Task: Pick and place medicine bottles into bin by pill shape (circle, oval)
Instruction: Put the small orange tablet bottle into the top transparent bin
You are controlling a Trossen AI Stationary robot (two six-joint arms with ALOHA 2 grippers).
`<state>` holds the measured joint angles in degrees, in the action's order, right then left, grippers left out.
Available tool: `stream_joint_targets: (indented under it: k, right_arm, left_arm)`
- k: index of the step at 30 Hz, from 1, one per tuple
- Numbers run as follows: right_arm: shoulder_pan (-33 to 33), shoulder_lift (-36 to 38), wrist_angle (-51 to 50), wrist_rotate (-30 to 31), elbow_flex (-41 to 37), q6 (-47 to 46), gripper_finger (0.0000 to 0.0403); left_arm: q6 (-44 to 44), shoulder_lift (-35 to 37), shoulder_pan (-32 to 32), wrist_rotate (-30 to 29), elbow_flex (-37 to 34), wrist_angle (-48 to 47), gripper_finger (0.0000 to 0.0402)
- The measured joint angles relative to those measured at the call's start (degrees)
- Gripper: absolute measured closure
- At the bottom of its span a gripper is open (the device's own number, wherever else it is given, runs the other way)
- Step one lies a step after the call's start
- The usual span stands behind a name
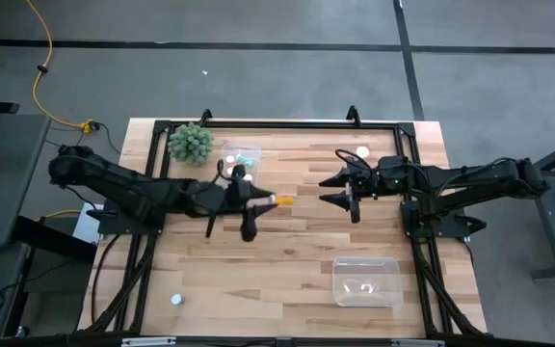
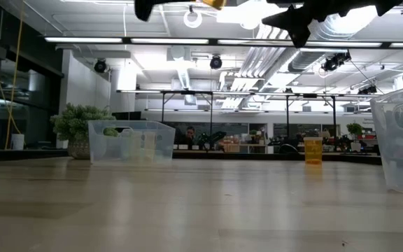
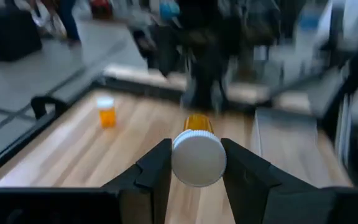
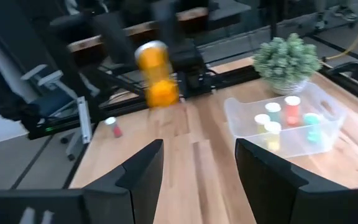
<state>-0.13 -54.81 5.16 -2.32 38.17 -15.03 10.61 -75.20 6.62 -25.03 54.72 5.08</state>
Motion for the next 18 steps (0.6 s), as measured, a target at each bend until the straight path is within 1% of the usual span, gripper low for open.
stream_joint_targets:
  k: [1, 3, 4, 6, 9, 18]
  right_arm:
    - [0.6, 0.0, 0.2, 0.0, 0.0, 0.0, 0.021]
    - [1.7, 0.0, 0.3, 0.5, 0.0, 0.0, 0.021]
    - [2.2, 0.0, 0.3, 0.9, 0.0, 0.0, 0.021]
    - [3.0, 0.0, 0.3, 2.1, 0.0, 0.1, 0.021]
    - [3.8, 0.0, 0.3, 3.6, 0.0, 0.3, 0.021]
    - [4.1, 0.0, 0.6, 5.5, 0.0, 0.5, 0.021]
  left_arm:
    - [0.4, -0.3, -0.9, 0.2, -1.9, 5.4, 0.0287]
    - [1.7, -0.5, -2.4, 0.3, -5.3, 13.2, 0.0287]
    - [2.3, -0.5, -3.0, 0.3, -6.5, 16.4, 0.0287]
    - [2.6, -0.4, -3.9, 0.3, -8.0, 19.9, 0.0287]
    - [2.7, -0.5, -4.4, 0.4, -9.1, 20.2, 0.0287]
    - [2.7, -0.5, -4.4, 0.4, -9.0, 20.5, 0.0287]
